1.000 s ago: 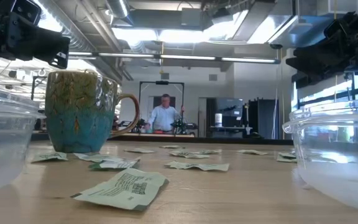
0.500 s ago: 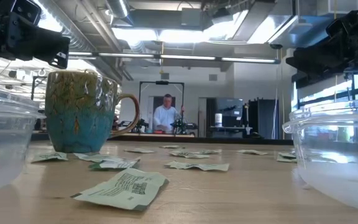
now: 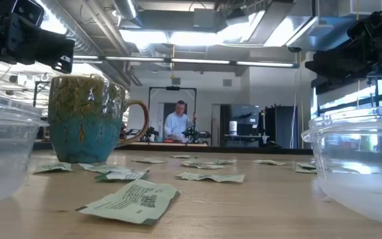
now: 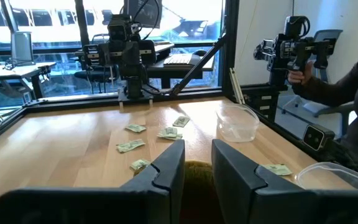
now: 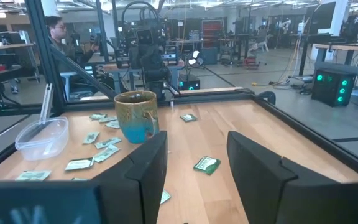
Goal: Pick and place items into bin
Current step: Put the green stevia packet into the left transparent bin
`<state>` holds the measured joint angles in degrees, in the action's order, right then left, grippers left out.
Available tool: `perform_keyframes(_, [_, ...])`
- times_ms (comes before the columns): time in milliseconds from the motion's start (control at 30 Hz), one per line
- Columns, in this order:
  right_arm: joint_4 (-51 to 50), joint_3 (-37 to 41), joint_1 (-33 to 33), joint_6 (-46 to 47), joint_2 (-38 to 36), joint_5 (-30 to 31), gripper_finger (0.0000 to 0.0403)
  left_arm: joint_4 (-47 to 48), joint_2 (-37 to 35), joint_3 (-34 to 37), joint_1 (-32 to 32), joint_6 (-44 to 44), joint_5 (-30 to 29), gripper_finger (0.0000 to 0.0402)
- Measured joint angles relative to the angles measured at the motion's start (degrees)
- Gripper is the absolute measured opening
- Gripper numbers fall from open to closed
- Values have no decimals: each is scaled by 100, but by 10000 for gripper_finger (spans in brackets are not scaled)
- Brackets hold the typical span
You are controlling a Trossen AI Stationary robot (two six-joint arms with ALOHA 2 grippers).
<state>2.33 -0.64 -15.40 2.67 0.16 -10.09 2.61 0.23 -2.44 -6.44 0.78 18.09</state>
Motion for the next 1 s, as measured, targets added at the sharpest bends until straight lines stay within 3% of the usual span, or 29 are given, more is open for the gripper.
perform_keyframes(467, [-2, 2, -2, -93, 0, 0, 171, -185, 0, 4, 0, 0, -154, 75])
perform_keyframes(733, [-1, 1, -1, -452, 0, 7, 171, -727, 2, 4, 0, 3, -1448, 75])
perform_keyframes(1000, [0, 1, -2, -467, 0, 7, 171, -618, 173, -27, 0, 5, -2694, 75])
